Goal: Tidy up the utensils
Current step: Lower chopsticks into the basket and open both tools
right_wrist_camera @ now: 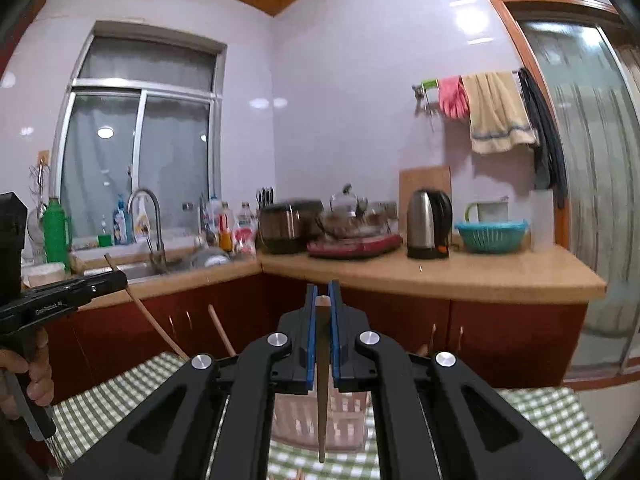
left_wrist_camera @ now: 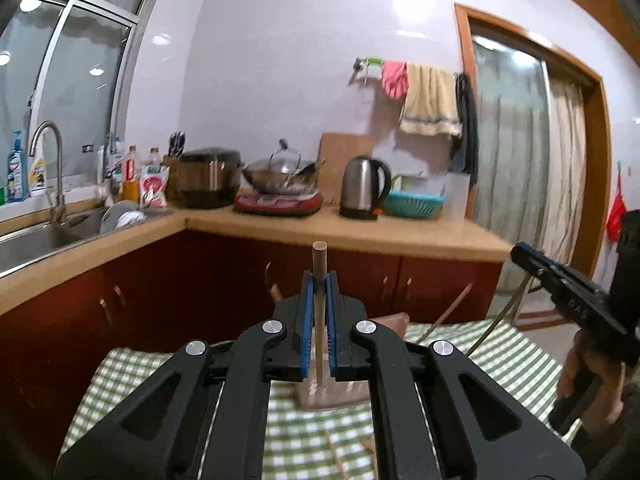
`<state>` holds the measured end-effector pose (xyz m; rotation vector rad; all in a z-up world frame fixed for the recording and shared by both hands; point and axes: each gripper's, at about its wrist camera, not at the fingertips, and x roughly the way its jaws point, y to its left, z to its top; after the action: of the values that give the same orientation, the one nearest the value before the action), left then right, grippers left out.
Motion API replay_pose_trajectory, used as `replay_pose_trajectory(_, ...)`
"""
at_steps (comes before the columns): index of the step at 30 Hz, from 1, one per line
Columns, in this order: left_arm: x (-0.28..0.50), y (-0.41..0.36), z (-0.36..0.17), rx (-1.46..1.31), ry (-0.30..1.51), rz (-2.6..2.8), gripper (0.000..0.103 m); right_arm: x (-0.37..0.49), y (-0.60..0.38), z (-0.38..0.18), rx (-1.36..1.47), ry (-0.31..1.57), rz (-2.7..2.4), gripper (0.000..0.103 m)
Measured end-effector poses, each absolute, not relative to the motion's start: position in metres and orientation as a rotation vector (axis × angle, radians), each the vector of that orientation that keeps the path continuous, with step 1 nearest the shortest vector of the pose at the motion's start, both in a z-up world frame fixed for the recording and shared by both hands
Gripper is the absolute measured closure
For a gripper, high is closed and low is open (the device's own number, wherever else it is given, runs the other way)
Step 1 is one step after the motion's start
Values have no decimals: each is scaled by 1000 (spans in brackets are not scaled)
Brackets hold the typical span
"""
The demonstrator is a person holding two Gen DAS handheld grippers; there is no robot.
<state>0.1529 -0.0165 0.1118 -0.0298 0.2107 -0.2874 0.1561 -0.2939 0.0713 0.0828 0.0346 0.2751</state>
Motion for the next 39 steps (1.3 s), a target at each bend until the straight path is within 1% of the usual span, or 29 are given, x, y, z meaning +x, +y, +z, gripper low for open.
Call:
replay_pose_trajectory(5,163,-26,139,-27,130,-283,97,175,-295,92,77,-26,269,97)
replay_pose_trajectory(10,186,-41,142,-18,118,-276,97,203,-297,98,89,-47,262,97)
replay_pose_trajectory(18,217,-52,110,3,197,-283,97,244,-285,84,64,-61,241,97)
replay_pose_trajectory(26,242,-51,71,2,286,-294,97,275,-277,44,71,37,241,97)
replay_pose_trajectory(32,255,-52,46,-7,353,-298,95,286,-272,27,62,111,240,97)
replay_pose_trajectory(33,256,-52,45,-5,358,-296,94,286,-272,26,62,116,239,94)
replay_pose_trajectory(34,256,-51,44,-4,358,-292,92,285,-272,26,61,120,237,85)
replay_pose_trajectory(35,256,-51,44,-3,357,-288,88,283,-272,27,61,120,235,79)
replay_pose_trajectory(36,254,-51,45,-4,354,-286,77,282,-272,28,62,118,233,65)
replay_pose_trajectory(37,252,-50,46,-9,348,-284,66,281,-273,29,63,111,229,59)
replay_pose_trajectory(39,247,-49,49,-16,332,-282,57,275,-274,35,57,96,222,58)
